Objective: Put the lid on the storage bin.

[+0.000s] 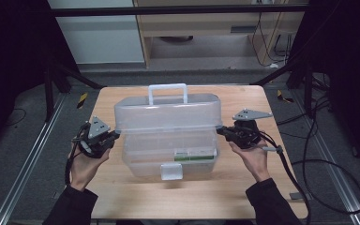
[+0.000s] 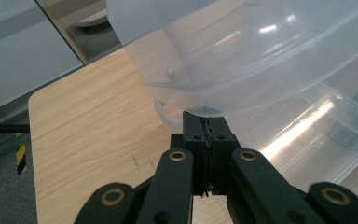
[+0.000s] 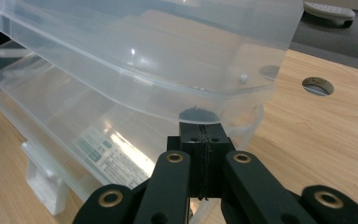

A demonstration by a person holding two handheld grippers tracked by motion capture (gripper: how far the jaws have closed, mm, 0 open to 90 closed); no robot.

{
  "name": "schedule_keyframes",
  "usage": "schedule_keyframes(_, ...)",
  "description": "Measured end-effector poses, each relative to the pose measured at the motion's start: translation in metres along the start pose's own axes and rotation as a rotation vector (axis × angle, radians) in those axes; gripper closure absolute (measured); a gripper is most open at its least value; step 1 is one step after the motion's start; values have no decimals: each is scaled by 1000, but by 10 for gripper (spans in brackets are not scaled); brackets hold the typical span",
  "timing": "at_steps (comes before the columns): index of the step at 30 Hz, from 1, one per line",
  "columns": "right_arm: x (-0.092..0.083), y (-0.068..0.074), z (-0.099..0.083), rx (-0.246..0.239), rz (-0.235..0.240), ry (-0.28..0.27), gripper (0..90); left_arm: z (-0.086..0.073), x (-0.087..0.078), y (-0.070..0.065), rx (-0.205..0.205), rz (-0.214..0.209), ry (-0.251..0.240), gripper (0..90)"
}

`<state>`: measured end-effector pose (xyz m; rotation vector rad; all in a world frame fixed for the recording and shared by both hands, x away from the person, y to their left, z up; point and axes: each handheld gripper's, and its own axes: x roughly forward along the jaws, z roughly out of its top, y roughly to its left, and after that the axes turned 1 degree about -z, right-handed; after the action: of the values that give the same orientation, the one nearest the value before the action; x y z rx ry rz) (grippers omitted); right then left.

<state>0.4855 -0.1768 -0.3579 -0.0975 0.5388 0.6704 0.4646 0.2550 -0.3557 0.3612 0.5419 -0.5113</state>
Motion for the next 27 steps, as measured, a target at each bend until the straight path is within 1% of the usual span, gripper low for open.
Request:
schedule_keyframes(1,-1,1,-1,-4,-2,2,900,-1,0,0,8,6,-11,886)
schedule_keyframes(2,-1,0,-3,-7,-2,3,900,-2,0,-1,-3,1,0,887)
schedule_keyframes(5,-4,-1,-7,-7,-17,6,900,-5,0,-2,-5,-2,3,887)
schedule_keyframes(9,-5,-3,-12,8,-22,9,900,-8,0,-3,-3,-2,10,887)
schedule_keyframes(13,-6,-4,-16,6,-31,13,900,-13,-1,-4,-13,-9,6,885)
schedule_keyframes(15,-6,-4,-19,7,-31,13,900,-15,0,-4,-9,-13,8,881)
schedule_keyframes(21,-5,-1,-27,-11,-41,33,900,-24,1,-8,-20,-26,1,884)
schedule_keyframes(23,-5,-1,-28,-13,-41,34,900,-25,1,-9,-18,-25,6,884)
schedule_keyframes(24,-5,-1,-29,-14,-43,36,900,-26,1,-11,-4,-17,15,884)
schedule_keyframes(27,-5,-1,-33,-9,-41,31,900,-27,1,-14,10,-2,25,884)
